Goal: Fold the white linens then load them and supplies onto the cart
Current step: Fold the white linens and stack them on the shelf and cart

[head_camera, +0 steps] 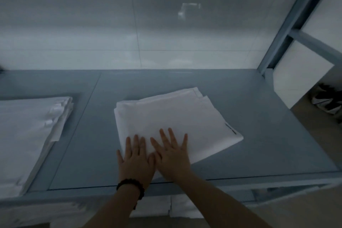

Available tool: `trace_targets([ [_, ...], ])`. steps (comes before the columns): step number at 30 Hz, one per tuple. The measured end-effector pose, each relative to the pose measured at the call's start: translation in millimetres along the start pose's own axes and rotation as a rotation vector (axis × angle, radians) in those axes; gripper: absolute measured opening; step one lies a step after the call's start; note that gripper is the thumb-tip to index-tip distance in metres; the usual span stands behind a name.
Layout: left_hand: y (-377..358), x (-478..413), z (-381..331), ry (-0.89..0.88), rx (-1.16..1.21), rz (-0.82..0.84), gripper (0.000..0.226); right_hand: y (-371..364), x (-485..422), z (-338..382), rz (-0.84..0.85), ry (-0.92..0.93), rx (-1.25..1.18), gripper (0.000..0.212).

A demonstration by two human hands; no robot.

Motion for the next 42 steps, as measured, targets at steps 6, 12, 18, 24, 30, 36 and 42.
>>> trace_targets([
  [6, 1.0, -1.2, -1.8, 0.004, 0.001, -0.008, 0.066, 20.9, -33.3, -166.0, 0.140, -0.356, 0.250, 0.052],
  [12, 4.7, -1.1, -6.8, 0.009, 0.005, -0.031, 0.083, 39.8, -28.7, -142.4, -0.024, -0.340, 0.200, 0.054],
  [18, 2.5, -0.2, -2.7, -0.008, -0.002, -0.012, 0.076, 8.4, -18.6, -77.3, 0.064, -0.218, 0.125, 0.060],
  [24, 2.5, 5.3, -24.3, 0.042, 0.103, 0.087, 0.071, 11.6, -39.2, -113.7, 0.099, -0.244, 0.250, 0.053],
  [30, 19.6, 34.0, -73.2, -0.044, 0.228, 0.332, 0.067, 30.6, -35.2, -91.0, 0.071, -0.392, 0.250, 0.053],
  [36, 78.5, 2.6, -45.5, -0.094, 0.136, 0.111, 0.047, 9.1, 13.9, -12.3, 0.166, -0.607, -0.102, 0.054],
  [42, 43.0, -42.2, -33.7, -0.306, 0.235, 0.126, 0.052, -0.5, 21.5, 1.5, 0.110, -0.674, -0.061, 0.054],
])
Point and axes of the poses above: each hand's wrist, its own x-axis away from the middle knuckle, its own y-axis out of the back of the hand, z = x × y, the point moved 3 cm from there along -x, towards the middle knuckle, and after that the axes turned 12 degrees about -y, right-handed, at the moved point
